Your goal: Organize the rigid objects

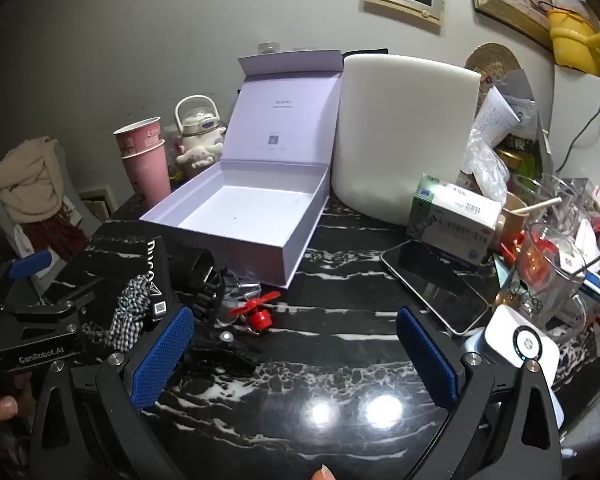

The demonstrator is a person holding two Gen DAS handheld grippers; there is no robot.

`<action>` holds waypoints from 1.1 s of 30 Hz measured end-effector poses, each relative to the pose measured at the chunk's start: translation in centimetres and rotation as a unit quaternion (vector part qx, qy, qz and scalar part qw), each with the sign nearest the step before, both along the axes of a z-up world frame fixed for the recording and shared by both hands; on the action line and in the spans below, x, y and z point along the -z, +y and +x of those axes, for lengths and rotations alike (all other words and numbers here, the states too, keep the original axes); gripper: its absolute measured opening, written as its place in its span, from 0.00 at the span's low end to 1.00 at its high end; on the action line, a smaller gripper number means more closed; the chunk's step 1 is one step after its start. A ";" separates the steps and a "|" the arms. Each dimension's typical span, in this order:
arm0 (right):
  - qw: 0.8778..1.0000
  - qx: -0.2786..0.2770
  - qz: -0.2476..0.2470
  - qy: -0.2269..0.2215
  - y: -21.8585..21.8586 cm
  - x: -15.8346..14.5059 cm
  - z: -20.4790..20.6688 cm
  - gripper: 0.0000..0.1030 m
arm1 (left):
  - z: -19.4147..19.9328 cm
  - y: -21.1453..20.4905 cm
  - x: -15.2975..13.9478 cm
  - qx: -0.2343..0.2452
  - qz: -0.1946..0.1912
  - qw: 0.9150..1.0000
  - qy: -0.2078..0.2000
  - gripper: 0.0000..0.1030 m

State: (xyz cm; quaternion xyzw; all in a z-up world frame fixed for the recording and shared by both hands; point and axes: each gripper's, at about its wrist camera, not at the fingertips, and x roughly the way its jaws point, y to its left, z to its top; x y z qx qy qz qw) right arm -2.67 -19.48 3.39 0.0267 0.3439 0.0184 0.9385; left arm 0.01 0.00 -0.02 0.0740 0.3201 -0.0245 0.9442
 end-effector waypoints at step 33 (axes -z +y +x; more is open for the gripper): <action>1.000 -0.022 -0.006 0.000 0.8 0.0 -0.4 1.00 | -0.8 0.2 -0.5 0.019 -0.019 1.000 0.001 1.00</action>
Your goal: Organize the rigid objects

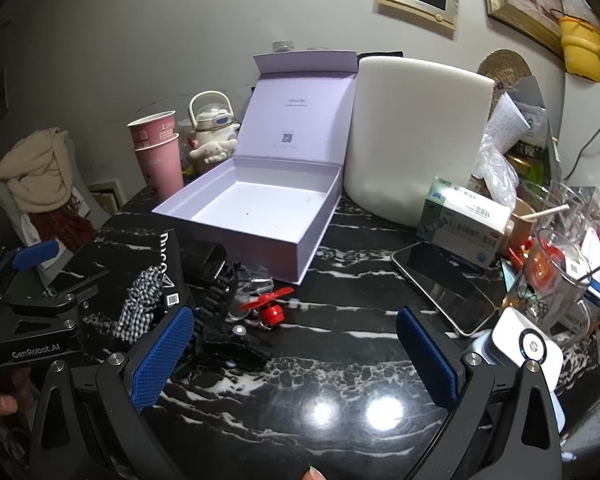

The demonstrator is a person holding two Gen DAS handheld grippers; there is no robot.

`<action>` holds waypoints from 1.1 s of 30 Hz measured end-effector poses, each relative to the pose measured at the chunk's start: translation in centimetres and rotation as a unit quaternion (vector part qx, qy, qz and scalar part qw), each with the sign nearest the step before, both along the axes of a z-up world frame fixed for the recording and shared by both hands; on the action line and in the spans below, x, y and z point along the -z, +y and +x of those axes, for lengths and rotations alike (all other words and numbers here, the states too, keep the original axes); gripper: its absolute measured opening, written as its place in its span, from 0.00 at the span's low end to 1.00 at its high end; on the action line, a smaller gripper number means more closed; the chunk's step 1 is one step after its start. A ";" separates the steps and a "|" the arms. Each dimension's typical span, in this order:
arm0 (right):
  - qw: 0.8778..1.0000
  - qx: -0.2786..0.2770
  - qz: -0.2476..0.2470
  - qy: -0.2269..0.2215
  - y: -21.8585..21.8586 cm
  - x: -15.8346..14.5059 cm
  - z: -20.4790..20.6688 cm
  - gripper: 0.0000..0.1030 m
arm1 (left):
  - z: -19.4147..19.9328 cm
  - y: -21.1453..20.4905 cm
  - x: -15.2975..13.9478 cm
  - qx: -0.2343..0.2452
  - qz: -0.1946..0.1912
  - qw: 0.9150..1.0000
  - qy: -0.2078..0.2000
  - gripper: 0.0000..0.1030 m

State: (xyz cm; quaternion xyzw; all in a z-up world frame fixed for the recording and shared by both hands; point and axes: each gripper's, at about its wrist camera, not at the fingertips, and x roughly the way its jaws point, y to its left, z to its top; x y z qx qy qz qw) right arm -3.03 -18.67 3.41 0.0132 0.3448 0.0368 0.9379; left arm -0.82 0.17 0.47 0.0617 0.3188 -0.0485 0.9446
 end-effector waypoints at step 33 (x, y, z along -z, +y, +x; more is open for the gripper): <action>1.000 -0.004 0.003 0.001 0.1 0.0 -0.1 1.00 | -0.1 0.2 0.0 0.001 -0.003 1.000 0.014 1.00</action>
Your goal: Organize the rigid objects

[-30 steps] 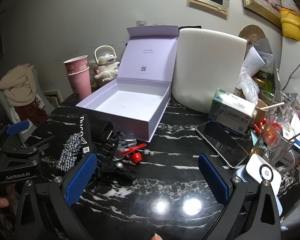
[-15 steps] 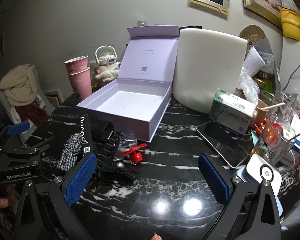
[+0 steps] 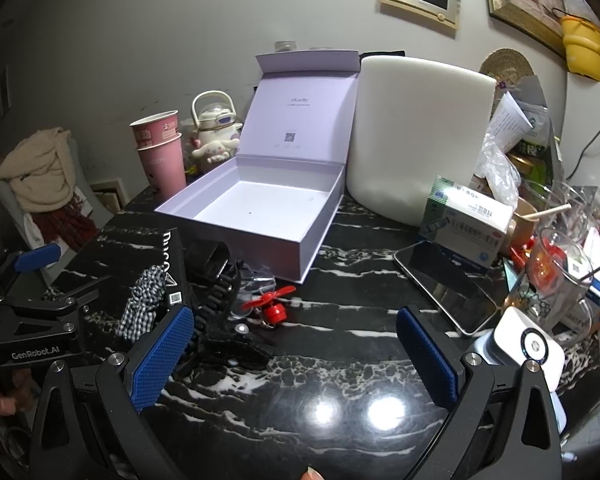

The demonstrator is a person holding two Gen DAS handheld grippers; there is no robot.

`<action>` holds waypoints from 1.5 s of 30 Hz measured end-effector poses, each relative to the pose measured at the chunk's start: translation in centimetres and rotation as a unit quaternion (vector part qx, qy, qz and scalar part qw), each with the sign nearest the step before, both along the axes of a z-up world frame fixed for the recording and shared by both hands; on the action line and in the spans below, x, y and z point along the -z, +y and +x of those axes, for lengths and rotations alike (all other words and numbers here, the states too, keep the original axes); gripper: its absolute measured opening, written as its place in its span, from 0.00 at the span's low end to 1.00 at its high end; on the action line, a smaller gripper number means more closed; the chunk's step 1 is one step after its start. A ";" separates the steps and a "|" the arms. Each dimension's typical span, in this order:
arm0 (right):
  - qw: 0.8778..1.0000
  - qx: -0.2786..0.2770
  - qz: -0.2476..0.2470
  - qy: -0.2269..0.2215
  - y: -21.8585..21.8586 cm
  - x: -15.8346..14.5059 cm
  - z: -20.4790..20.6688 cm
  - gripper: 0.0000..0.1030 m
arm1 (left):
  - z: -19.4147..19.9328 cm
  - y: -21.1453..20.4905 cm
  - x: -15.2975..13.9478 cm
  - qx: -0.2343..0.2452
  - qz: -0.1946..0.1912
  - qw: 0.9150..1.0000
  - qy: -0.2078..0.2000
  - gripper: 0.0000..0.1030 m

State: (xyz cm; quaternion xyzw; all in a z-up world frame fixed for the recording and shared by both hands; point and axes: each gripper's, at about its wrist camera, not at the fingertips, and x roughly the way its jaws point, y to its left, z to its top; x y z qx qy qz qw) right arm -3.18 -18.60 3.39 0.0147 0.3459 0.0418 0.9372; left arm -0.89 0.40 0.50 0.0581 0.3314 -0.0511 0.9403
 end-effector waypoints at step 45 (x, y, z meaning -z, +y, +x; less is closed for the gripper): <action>0.998 -0.047 0.027 0.037 0.9 4.3 1.0 1.00 | 0.6 1.4 3.0 0.020 -0.019 0.999 0.031 1.00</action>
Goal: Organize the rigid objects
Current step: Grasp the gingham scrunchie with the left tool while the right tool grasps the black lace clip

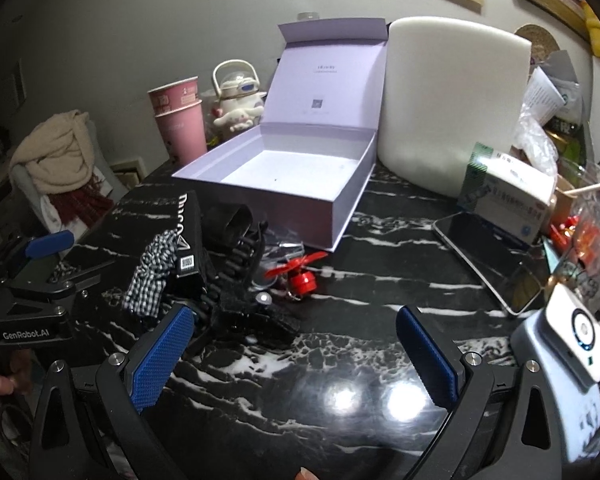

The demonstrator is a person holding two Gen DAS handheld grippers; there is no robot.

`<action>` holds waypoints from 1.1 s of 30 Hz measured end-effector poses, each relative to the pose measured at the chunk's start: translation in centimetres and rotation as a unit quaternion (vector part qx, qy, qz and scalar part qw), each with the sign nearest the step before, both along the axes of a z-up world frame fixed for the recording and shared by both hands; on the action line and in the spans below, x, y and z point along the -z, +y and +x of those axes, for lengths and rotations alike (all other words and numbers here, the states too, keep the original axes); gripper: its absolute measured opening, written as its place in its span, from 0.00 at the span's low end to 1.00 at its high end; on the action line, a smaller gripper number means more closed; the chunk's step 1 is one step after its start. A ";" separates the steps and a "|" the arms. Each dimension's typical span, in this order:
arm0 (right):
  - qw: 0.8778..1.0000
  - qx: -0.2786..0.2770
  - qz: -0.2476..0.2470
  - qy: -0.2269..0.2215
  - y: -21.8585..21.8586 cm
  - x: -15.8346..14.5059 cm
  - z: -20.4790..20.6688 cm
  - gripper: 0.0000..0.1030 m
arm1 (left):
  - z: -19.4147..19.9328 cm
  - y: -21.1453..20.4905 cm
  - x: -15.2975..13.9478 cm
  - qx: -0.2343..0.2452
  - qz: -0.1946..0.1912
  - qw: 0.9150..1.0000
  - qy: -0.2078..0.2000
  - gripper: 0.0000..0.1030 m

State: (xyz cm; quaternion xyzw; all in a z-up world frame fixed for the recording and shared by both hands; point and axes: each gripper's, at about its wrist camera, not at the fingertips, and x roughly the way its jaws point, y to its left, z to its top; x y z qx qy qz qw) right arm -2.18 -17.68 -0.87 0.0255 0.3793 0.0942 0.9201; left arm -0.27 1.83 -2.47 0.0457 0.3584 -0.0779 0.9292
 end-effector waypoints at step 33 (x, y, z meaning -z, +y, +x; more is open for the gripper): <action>0.997 -0.037 0.052 0.043 1.5 4.5 2.9 0.36 | 3.5 -0.3 4.8 0.056 -0.080 0.992 0.074 0.23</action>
